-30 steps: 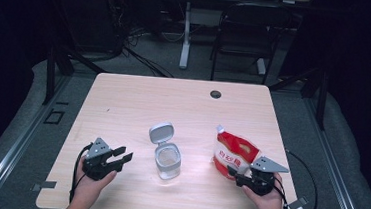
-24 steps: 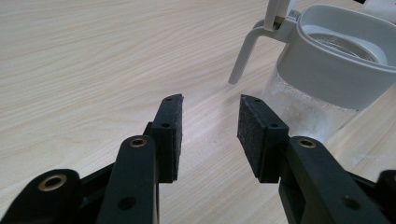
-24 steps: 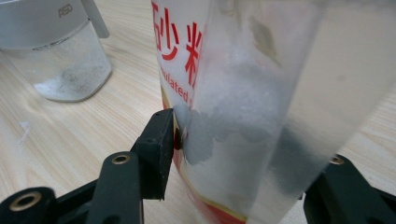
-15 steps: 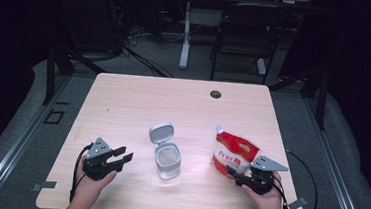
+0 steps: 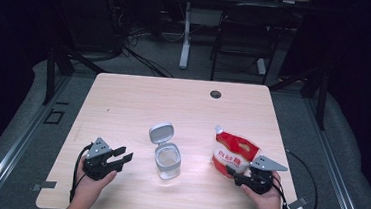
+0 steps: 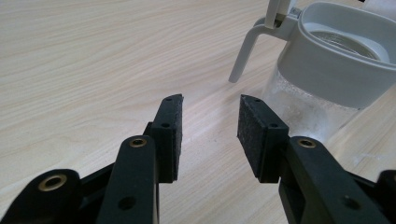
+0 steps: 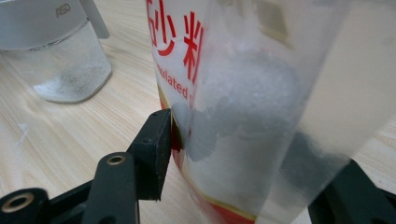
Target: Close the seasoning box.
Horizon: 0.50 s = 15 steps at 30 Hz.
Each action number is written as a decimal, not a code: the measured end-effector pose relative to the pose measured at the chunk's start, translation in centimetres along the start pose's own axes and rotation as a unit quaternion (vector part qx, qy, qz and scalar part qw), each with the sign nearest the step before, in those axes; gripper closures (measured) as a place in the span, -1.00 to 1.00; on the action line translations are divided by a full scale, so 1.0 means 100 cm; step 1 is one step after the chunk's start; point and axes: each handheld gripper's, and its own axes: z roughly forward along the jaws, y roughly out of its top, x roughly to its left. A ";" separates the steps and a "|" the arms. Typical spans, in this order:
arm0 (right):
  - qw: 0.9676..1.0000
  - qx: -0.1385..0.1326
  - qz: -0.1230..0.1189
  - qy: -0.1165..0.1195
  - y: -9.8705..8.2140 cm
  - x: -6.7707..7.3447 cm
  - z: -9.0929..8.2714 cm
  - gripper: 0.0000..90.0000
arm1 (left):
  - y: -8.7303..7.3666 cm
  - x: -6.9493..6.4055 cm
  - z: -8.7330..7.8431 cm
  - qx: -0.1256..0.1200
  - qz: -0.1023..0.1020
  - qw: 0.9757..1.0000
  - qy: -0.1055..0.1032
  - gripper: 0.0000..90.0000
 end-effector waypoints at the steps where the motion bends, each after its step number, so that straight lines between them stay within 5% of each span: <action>1: 1.000 0.000 0.000 0.000 0.000 0.000 0.000 0.02 | 0.000 0.000 0.000 0.000 0.000 1.000 0.000 0.35; 15: 1.000 -0.001 -0.024 -0.008 -0.001 0.003 0.002 0.01 | 0.000 0.000 0.000 -0.002 -0.001 1.000 0.001 0.35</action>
